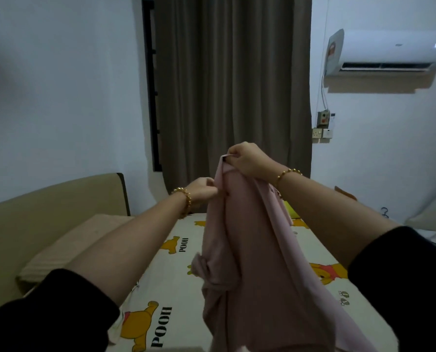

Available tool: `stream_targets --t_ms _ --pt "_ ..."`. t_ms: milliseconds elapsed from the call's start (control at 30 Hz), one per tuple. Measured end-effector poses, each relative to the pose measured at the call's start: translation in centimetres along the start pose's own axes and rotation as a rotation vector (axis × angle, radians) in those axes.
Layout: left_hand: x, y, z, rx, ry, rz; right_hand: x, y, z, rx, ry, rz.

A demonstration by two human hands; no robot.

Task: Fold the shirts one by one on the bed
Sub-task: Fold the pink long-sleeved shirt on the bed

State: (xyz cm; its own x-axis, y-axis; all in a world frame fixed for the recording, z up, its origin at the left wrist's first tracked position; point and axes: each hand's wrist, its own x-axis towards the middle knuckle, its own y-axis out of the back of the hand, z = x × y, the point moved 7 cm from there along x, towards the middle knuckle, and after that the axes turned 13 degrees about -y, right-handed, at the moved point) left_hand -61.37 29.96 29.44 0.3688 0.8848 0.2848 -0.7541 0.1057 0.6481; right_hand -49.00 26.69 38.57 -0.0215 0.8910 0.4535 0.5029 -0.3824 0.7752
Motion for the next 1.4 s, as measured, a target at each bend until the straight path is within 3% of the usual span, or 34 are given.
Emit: stream_targets --t_ms 100,267,367,500,600,767,900,1067,1300,1400 --pt "0.5 -0.4 0.3 0.215 -0.120 0.144 -0.2 0.5 0.2 -0.001 -0.004 0.004" --pt "0.4 -1.0 -2.4 0.497 -0.118 0.091 -0.3 3.9 2.2 -0.071 -0.008 0.087" --pt "0.6 2.4 -2.8 0.499 -0.085 0.116 -0.8 5.4 4.3 -0.173 0.017 0.064" --pt "0.7 8.4 -0.2 0.610 -0.181 0.107 -2.1 5.2 6.5 -0.246 0.023 -0.085" --pt "0.2 11.9 1.5 0.725 -0.198 0.161 -2.2 5.5 7.4 -0.361 0.013 -0.040" --pt "-1.3 14.4 3.4 0.597 -0.169 0.364 -2.2 6.4 8.0 -0.344 -0.010 0.128" --pt "-2.6 14.6 3.5 0.438 -0.141 0.471 -2.4 7.0 10.6 -0.375 -0.134 0.216" --pt "-3.0 13.6 1.9 0.431 -0.019 0.335 -3.2 7.1 12.3 -0.248 -0.221 0.258" --pt "-4.4 10.7 -0.9 0.266 0.108 0.207 -3.8 6.2 14.8 0.007 -0.385 0.101" --pt "-4.9 9.0 0.3 0.509 0.014 0.074 -4.4 6.6 16.0 -0.069 -0.438 0.132"
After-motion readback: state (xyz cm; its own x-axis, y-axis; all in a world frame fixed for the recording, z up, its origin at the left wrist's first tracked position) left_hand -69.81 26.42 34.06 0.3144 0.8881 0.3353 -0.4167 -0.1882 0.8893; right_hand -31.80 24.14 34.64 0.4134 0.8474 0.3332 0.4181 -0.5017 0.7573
